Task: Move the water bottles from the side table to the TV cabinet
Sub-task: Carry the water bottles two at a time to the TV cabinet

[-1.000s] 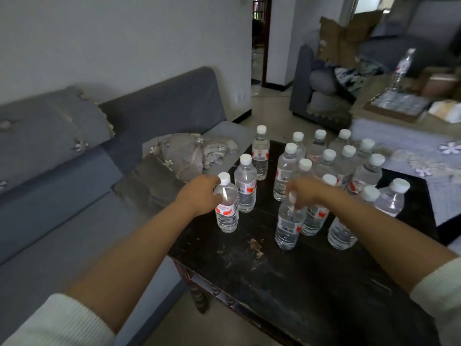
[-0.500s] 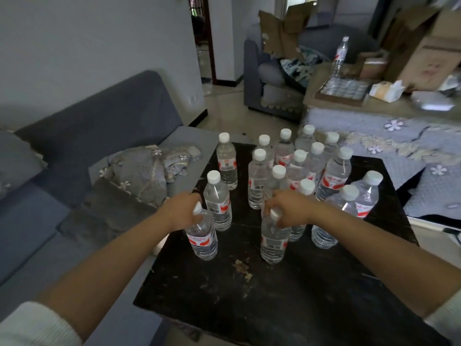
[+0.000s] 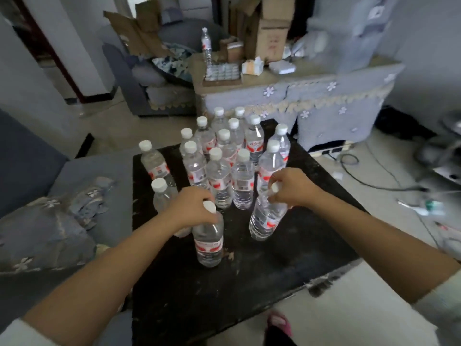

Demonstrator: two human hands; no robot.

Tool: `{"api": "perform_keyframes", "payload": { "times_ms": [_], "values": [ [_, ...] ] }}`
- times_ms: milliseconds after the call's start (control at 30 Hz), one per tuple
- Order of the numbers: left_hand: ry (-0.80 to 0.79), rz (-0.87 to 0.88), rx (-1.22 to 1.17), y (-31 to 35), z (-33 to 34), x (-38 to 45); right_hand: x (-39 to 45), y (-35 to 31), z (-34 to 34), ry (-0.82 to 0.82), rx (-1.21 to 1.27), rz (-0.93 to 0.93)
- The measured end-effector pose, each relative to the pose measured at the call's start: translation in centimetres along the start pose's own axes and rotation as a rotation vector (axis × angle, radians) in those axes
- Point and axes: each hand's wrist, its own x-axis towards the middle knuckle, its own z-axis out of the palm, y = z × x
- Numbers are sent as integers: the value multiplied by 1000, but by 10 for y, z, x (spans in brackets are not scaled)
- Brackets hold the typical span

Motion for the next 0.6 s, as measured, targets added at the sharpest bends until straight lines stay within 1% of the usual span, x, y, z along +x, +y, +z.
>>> {"api": "perform_keyframes", "payload": {
  "times_ms": [100, 200, 300, 400, 500, 600],
  "values": [
    [-27, 172, -6, 40, 6, 8, -37, 21, -17, 100, 129, 176],
    [-53, 319, -15, 85, 21, 18, -78, 47, -35, 209, 144, 358],
    [-51, 413, -85, 134, 36, 21, -123, 72, -52, 299, 126, 487],
    [-66, 536, -94, 192, 55, 22, -174, 105, -68, 411, 127, 643],
    [-135, 627, -141, 254, 78, 19, -228, 142, -79, 530, 201, 805],
    [-206, 699, -162, 312, 105, 10, -278, 180, -86, 569, 231, 915]
  ]
}}
